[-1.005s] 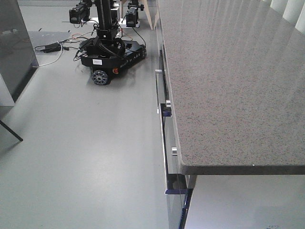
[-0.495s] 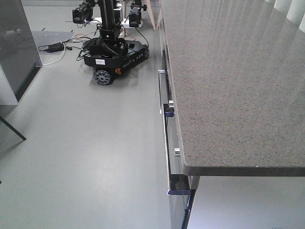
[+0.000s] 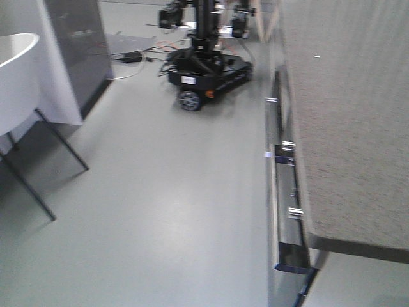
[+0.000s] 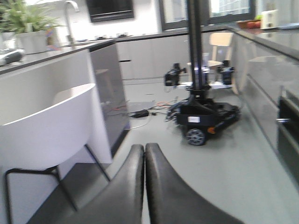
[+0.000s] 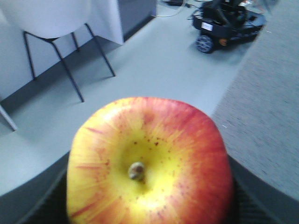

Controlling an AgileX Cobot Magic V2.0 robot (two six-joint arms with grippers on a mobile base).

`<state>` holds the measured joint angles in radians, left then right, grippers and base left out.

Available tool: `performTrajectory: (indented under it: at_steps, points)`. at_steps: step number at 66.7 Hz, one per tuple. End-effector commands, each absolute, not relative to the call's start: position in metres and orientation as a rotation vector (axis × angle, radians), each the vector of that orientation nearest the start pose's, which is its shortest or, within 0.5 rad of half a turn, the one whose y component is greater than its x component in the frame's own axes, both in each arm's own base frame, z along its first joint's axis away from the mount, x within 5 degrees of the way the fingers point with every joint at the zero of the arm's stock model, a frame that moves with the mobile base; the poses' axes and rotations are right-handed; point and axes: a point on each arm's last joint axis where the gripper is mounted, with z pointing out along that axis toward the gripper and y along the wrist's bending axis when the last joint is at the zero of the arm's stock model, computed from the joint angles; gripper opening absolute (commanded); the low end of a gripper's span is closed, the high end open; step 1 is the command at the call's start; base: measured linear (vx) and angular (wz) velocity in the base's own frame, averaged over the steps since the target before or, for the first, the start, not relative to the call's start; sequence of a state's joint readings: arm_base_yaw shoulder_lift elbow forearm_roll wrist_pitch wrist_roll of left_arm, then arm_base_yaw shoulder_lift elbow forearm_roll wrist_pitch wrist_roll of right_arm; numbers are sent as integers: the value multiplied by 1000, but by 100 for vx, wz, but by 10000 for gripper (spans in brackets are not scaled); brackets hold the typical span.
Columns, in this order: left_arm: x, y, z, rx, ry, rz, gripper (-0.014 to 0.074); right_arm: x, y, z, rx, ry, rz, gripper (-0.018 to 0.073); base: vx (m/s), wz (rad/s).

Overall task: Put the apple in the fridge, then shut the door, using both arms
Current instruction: 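Turn the base away from the counter holding the apple in the right gripper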

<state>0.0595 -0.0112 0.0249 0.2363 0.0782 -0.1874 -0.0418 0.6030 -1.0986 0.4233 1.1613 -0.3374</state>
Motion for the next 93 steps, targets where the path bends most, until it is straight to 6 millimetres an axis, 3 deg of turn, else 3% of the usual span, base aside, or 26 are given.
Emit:
performTrajectory:
  at_steps: [1,36,93]
  points:
    - [56,4,196,-18,1517,79,-6,63,32,439,-329,1971,290,78,0,56]
    - [56,4,196,-18,1517,79,-6,63,32,439,-329,1971,290,78,-1,61]
    - [56,4,196,-18,1517,79,-6,63,32,439,-329,1971,290,78,0,39]
